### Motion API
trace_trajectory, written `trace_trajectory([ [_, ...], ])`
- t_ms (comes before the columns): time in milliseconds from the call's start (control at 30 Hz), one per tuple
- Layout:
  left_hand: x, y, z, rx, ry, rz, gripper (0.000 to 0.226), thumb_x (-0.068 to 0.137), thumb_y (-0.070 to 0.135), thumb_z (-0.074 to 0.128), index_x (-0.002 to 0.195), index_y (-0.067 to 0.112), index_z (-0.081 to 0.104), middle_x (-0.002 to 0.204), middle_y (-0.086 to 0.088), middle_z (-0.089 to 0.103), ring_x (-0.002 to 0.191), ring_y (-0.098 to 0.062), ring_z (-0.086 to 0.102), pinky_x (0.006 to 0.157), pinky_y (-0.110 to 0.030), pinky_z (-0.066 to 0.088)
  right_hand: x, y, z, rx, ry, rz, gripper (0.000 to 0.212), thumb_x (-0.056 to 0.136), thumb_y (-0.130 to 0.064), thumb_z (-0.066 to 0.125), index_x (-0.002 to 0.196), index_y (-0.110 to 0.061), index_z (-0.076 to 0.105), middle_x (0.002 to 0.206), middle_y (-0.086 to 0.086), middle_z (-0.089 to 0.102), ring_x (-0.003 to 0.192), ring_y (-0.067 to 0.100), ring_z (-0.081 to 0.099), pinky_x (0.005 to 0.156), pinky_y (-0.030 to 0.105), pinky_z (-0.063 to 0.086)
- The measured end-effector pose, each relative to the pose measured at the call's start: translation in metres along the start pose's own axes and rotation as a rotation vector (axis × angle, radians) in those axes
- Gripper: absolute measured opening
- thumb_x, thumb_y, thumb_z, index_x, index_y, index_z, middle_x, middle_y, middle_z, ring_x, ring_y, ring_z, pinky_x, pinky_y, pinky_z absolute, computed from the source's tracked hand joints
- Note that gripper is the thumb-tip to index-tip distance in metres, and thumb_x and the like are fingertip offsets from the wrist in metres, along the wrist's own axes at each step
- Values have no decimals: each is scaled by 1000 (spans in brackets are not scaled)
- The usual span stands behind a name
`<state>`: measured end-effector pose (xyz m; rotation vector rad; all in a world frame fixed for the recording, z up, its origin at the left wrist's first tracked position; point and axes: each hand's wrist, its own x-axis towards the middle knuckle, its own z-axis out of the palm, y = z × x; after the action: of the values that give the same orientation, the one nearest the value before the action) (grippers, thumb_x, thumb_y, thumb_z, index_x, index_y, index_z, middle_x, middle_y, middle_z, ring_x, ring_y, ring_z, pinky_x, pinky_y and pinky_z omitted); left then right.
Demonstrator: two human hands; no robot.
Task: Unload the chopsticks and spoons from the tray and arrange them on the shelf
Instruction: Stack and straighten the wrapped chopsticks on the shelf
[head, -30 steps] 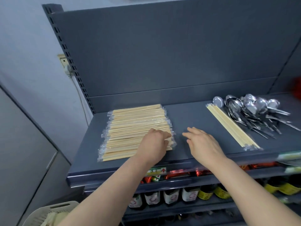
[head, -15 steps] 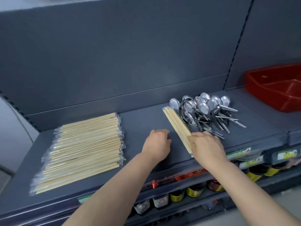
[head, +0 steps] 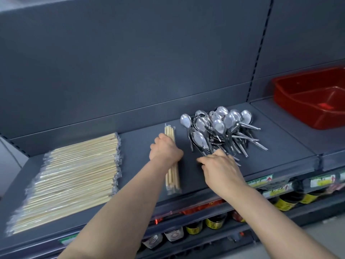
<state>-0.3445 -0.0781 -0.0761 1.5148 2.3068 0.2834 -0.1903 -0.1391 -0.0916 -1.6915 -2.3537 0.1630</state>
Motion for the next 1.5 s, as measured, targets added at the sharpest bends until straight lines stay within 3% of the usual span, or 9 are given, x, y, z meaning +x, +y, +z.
trace_trajectory([
  [100, 5, -4, -8, 25, -10, -18, 48, 82, 27, 66, 119, 4, 47, 123, -11, 52, 113, -31, 54, 88, -36, 46, 6, -2, 0, 34, 24, -15, 39, 96, -18, 46, 132, -30, 56, 117, -11, 66, 115, 16, 43, 93, 35, 38],
  [233, 7, -5, -13, -18, -31, -11, 18, 77, 19, 62, 69, 12, 47, 74, -3, 56, 74, -25, 58, 63, -26, 44, 12, -4, 1, 44, 45, -44, 37, 95, -20, 46, 129, -30, 58, 115, -9, 67, 116, 17, 46, 94, 35, 39],
  [400, 0, -6, -17, 6, -8, 22, 11, 82, 22, 56, 85, 12, 51, 84, -4, 57, 82, -27, 57, 70, -29, 45, 17, -8, 1, 76, 50, -71, 36, 96, -22, 46, 129, -30, 58, 115, -6, 67, 116, 18, 48, 92, 32, 42],
  [567, -11, -1, -37, -638, 92, 271, 18, 85, 20, 63, 87, 10, 48, 78, -7, 63, 69, -22, 59, 69, -39, 52, 29, -32, -3, 723, -198, 43, 53, 87, -32, 66, 136, -31, 46, 122, -11, 62, 115, 11, 56, 94, 28, 47],
  [633, -26, 4, -49, -866, 105, 443, 16, 88, 15, 63, 93, 7, 50, 76, -5, 60, 66, -15, 57, 69, -38, 53, 35, -49, -5, 1019, -193, 74, 38, 85, -22, 70, 115, -34, 51, 102, -15, 65, 95, 9, 63, 76, 18, 50],
  [800, -40, -5, -61, -928, 93, 691, 10, 87, 17, 64, 92, 21, 57, 78, 8, 56, 72, -5, 52, 72, -19, 45, 46, -67, -3, 1002, 19, 14, 13, 92, -12, 54, 84, -21, 49, 70, 0, 56, 61, 15, 51, 50, 21, 36],
  [1033, -32, -19, -48, -844, -14, 615, 5, 91, 19, 60, 92, 21, 55, 84, 5, 57, 80, -10, 52, 80, -27, 44, 43, -67, 13, 1050, 21, -2, 25, 89, -9, 58, 111, -20, 52, 84, -3, 63, 74, 14, 62, 64, 35, 50],
  [1233, -34, -34, -63, -928, 32, 582, 7, 94, 13, 59, 91, 7, 56, 75, 5, 51, 70, -4, 47, 67, -16, 41, 45, -76, 9, 938, -67, 10, 9, 95, -18, 50, 101, -14, 44, 76, 3, 51, 63, 20, 49, 63, 43, 45],
  [1500, -54, -180, -113, -1405, 431, -15, 30, 84, 14, 72, 103, 8, 50, 84, -8, 57, 75, -21, 59, 67, -34, 51, 35, -165, -2, 322, -408, -315, 16, 99, -23, 41, 112, -19, 33, 116, 2, 50, 97, 23, 50, 77, 34, 41],
])
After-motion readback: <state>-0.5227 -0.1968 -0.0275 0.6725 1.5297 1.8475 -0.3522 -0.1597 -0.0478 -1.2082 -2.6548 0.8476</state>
